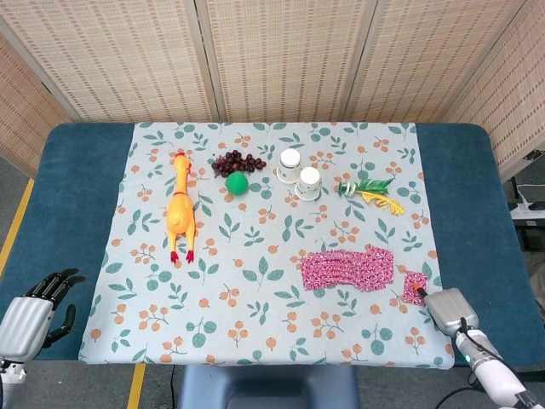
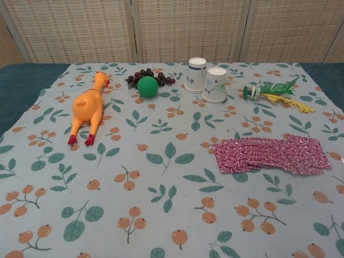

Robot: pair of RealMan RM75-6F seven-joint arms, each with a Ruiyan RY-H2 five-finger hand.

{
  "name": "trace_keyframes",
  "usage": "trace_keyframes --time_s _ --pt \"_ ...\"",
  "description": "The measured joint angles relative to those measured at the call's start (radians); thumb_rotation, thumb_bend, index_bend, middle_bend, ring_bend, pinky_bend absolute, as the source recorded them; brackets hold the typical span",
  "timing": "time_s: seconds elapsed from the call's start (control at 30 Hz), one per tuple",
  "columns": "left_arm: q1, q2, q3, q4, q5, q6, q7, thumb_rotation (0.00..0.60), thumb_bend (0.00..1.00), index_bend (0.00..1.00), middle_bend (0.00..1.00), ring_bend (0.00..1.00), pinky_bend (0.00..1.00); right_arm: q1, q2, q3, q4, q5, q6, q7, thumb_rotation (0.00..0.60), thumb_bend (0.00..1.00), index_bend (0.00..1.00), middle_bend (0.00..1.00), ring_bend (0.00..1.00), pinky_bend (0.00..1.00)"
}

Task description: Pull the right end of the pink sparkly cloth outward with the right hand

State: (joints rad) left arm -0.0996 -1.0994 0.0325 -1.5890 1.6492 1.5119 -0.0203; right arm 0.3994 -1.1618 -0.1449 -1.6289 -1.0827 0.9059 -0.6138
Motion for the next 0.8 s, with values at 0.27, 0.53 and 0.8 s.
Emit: trace_keyframes --time_s 0.27,0.53,0.8 --pt "-0.001 -0.001 0.000 0.001 0.001 -0.001 0.000 0.600 0.59 0.24 0.18 0.20 0.41 -0.011 0.014 0.009 -0.022 -0.072 0.047 0.065 0.600 1.00 0.29 0.80 0.81 0.94" --pt "-0.004 -0.004 -0.001 0.003 -0.003 -0.008 0.003 0.600 0.59 0.24 0.18 0.21 0.41 -0.021 -0.010 0.049 0.007 -0.165 0.103 0.171 0.600 1.00 0.26 0.80 0.81 0.94" --pt "-0.005 -0.004 0.001 0.004 -0.002 -0.010 0.006 0.600 0.59 0.24 0.18 0.21 0.41 0.007 -0.081 0.093 0.081 -0.168 0.080 0.193 0.600 1.00 0.22 0.80 0.81 0.94"
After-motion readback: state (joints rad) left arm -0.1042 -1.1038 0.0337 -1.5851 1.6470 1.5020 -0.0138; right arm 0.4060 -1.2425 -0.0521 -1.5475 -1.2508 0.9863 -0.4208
